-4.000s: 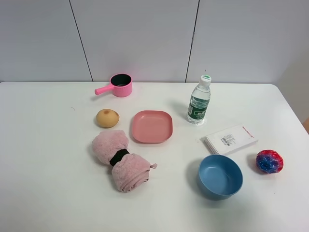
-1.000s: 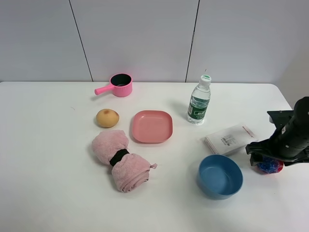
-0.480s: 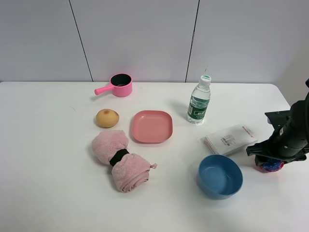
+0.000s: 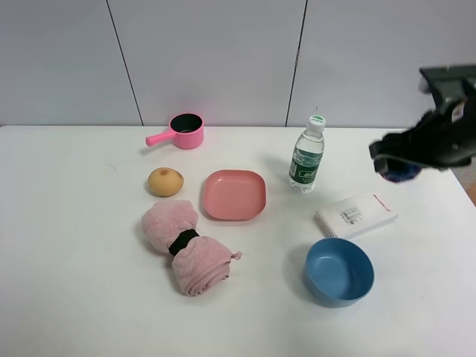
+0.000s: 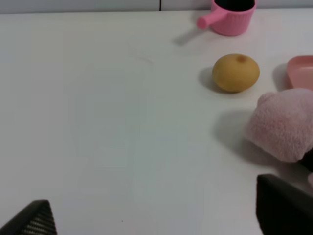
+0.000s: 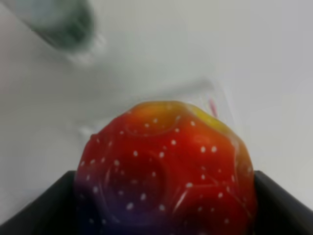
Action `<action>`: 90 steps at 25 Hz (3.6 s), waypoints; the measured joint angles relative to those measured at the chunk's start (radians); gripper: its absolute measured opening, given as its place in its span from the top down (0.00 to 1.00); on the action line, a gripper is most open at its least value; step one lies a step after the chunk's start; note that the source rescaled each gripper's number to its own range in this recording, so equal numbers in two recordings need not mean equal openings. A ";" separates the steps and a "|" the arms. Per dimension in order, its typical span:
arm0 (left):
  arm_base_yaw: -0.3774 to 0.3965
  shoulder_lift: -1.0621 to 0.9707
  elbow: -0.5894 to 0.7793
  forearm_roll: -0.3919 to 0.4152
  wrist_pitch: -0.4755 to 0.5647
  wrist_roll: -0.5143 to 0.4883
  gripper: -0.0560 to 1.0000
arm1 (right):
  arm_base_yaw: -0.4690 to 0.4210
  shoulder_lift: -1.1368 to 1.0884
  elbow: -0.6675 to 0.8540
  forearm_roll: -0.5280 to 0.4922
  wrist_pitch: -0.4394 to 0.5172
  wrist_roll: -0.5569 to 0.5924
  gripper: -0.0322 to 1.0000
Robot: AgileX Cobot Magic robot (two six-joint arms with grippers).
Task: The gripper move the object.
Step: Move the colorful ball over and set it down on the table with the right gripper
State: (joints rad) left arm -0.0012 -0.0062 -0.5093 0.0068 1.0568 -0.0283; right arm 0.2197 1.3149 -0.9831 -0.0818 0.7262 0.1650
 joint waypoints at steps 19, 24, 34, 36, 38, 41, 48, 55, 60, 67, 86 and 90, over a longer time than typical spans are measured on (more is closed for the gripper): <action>0.000 0.000 0.000 0.000 0.000 0.000 0.00 | 0.571 0.758 -1.214 0.096 0.486 -0.152 0.95; 0.000 0.000 0.000 0.000 0.000 0.000 0.00 | 0.658 0.847 -1.265 0.152 0.489 -0.200 0.95; 0.000 0.000 0.000 0.000 0.000 0.000 0.00 | 0.776 0.901 -1.267 0.182 0.493 -0.301 0.95; 0.000 0.000 0.000 0.000 0.000 0.000 0.00 | 0.783 0.919 -1.270 0.185 0.493 -0.304 0.95; 0.000 0.000 0.000 0.000 0.000 0.000 0.00 | 0.783 0.948 -1.270 0.186 0.493 -0.304 0.95; 0.000 0.000 0.000 0.000 0.000 0.000 0.00 | 0.783 0.995 -1.270 0.184 0.493 -0.312 0.95; 0.000 0.000 0.000 0.000 0.000 0.000 0.00 | 0.787 1.073 -1.270 0.248 0.482 -0.379 0.95; 0.000 0.000 0.000 0.000 0.000 0.000 0.00 | 0.812 1.139 -1.270 0.284 0.474 -0.423 0.95; 0.000 0.000 0.000 0.000 0.000 0.000 0.00 | 0.813 1.170 -1.270 0.283 0.449 -0.423 0.95; 0.000 0.000 0.000 0.000 0.000 0.000 0.00 | 0.819 1.196 -1.270 0.301 0.440 -0.427 0.95; 0.000 0.000 0.000 0.000 0.000 0.000 0.00 | 0.837 1.210 -1.270 0.288 0.429 -0.441 0.95; 0.000 0.000 0.000 0.000 0.000 0.000 0.00 | 0.837 1.216 -1.270 0.263 0.429 -0.424 0.95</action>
State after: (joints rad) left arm -0.0012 -0.0062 -0.5093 0.0068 1.0568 -0.0283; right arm 1.0565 2.5309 -2.2533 0.1812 1.1548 -0.2593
